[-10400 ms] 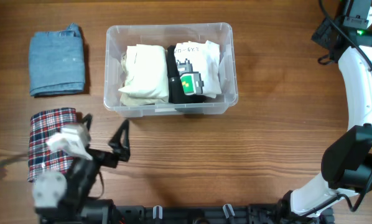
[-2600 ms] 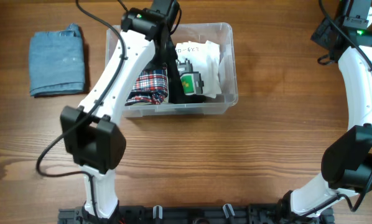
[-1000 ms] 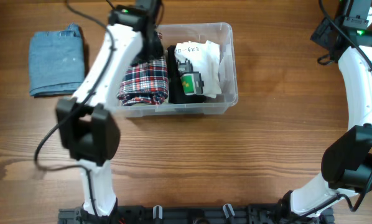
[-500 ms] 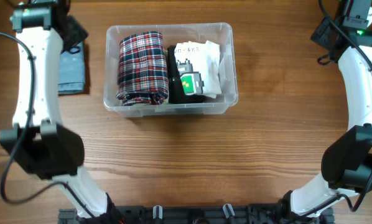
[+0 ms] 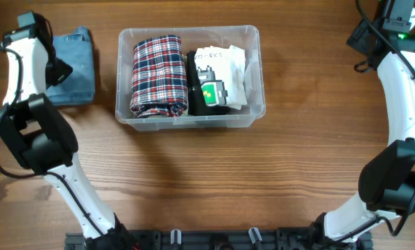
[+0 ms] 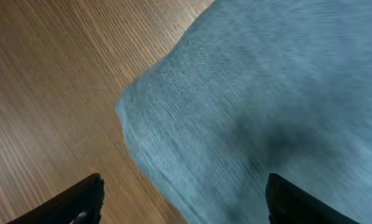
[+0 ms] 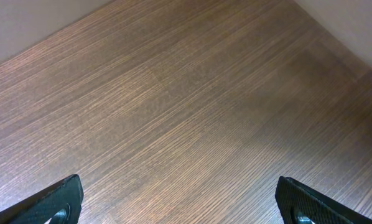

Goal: Pack container
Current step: 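Grasp the blue denim folded item with the left gripper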

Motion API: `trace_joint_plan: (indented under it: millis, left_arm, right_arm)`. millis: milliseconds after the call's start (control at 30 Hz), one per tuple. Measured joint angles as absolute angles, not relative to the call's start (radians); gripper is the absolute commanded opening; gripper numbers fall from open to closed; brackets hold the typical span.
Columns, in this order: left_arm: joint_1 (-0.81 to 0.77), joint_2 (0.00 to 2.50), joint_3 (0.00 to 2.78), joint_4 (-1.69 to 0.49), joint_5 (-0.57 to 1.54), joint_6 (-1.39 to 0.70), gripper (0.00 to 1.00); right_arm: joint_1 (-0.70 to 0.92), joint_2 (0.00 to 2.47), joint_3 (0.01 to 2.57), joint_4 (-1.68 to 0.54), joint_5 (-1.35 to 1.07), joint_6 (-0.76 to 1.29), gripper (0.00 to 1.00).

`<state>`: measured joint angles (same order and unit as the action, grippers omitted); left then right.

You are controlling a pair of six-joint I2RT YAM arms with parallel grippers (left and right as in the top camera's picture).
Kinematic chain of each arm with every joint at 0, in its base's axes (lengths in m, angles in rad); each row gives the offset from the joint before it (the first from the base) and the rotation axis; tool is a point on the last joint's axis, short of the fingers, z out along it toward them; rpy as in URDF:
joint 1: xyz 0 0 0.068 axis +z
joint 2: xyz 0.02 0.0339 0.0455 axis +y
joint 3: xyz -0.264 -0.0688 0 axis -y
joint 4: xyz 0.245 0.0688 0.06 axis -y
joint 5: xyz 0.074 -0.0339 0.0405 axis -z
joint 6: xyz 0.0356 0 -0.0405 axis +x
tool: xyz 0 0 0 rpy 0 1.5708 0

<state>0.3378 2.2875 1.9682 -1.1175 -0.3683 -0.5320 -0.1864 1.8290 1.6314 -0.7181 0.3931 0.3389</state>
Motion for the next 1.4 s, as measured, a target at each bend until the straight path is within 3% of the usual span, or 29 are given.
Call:
trace_joint_plan:
  millis: [100, 167, 267, 567, 1033, 1233, 1400]
  left_arm:
    - [0.348, 2.306, 1.968, -1.117, -0.344, -0.532, 0.77]
    - [0.349, 2.312, 1.968, -1.117, -0.307, -0.530, 0.53]
    - [0.349, 2.315, 1.968, -1.132, -0.246, -0.535, 0.33]
    - [0.349, 2.325, 1.967, -1.329, -0.015, -0.530, 0.04]
    - [0.349, 2.281, 1.967, -1.266, 0.063, -0.497, 0.04]
    - [0.349, 2.126, 1.972, -1.017, -0.033, -0.488, 0.04]
    - [0.349, 2.125, 1.982, -0.942, -0.187, -0.482, 0.04]
  right_arm:
    - [-0.186, 1.829, 1.631, -0.719, 0.393, 0.339, 1.00]
    - [-0.186, 1.829, 1.631, -0.719, 0.393, 0.339, 1.00]
    - [-0.186, 1.829, 1.631, -0.718, 0.393, 0.339, 1.00]
    - [-0.186, 1.829, 1.631, -0.718, 0.393, 0.339, 1.00]
    - [-0.186, 1.829, 1.631, -0.718, 0.393, 0.339, 1.00]
    - [-0.186, 1.829, 1.631, -0.718, 0.393, 0.339, 1.00]
    - [-0.186, 1.829, 1.631, -0.718, 0.393, 0.339, 1.00]
